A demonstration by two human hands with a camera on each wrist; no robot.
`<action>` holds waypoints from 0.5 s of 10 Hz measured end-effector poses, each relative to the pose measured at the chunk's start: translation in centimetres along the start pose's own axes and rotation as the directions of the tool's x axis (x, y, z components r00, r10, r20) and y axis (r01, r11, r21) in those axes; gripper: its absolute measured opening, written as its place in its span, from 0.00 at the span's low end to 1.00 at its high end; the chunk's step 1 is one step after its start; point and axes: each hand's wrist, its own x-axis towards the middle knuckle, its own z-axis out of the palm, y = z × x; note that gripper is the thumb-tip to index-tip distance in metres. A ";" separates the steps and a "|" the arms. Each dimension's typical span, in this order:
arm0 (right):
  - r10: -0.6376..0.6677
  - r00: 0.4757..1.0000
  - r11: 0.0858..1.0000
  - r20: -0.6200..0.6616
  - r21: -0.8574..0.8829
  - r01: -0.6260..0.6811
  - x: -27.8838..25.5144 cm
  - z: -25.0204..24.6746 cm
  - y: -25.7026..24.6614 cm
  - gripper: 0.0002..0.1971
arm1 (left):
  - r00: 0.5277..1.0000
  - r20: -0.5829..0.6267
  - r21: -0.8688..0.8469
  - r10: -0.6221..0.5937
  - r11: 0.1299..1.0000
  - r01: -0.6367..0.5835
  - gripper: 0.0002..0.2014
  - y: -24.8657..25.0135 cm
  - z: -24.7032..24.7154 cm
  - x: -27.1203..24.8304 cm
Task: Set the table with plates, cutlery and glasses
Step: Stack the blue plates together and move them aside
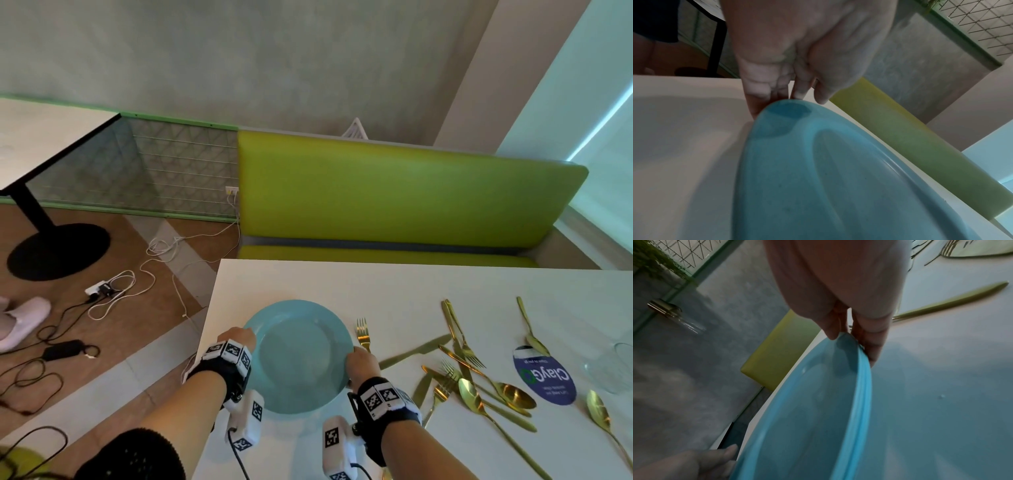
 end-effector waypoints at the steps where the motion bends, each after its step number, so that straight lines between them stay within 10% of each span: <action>1: -0.010 0.999 0.982 0.048 -0.186 0.019 -0.1 -0.2 -1.2 0.17 | 1.000 -0.002 0.002 -0.015 1.000 0.015 0.22 0.1 -0.5 0.2; 5: -0.026 0.990 0.970 0.139 0.241 -0.008 3.4 1.5 -4.9 0.15 | 0.993 -0.107 -0.211 -0.057 0.977 0.033 0.23 -0.2 -3.3 4.0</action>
